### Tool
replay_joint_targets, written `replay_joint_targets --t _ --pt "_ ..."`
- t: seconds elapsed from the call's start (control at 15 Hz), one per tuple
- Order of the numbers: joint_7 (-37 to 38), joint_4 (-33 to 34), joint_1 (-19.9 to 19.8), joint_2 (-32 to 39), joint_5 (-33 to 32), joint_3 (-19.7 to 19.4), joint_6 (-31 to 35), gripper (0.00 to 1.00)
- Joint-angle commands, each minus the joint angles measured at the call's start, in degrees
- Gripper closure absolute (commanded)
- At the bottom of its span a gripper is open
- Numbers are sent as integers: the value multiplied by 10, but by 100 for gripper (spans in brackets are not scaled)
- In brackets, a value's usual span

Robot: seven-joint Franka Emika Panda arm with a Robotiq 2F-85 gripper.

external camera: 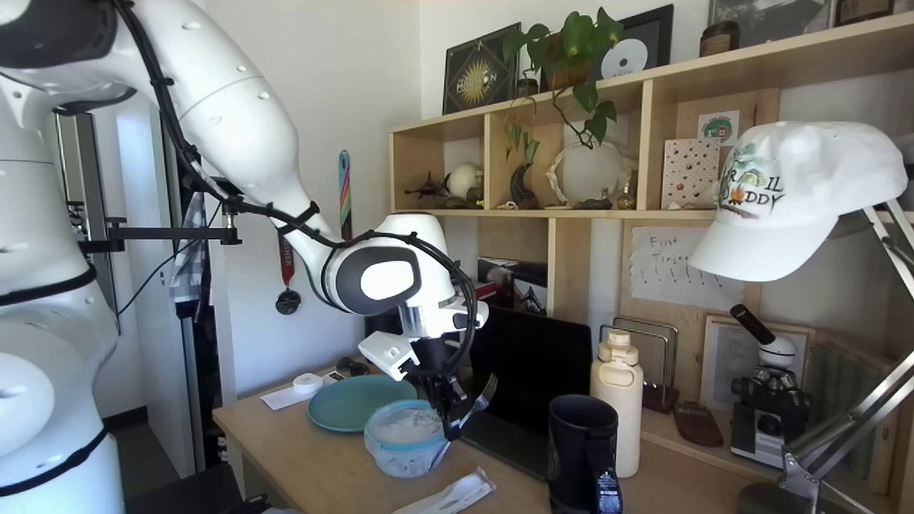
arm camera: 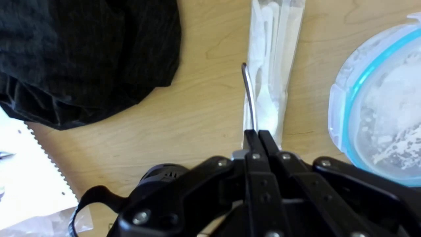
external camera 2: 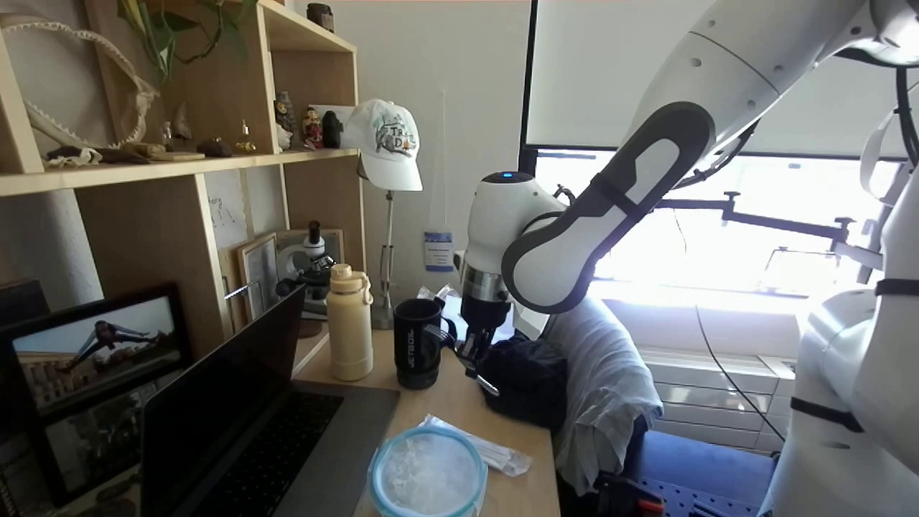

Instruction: Move the plastic spoon and the metal fork to the right.

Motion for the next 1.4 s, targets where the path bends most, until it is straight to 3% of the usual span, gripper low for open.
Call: replay_joint_targets --t 0.0,0.6,1.33 --pt "-39 5 5 39 47 -8 50 97" --pt "-159 11 9 106 205 13 97 97" --pt "-239 41 -7 155 297 40 78 97"
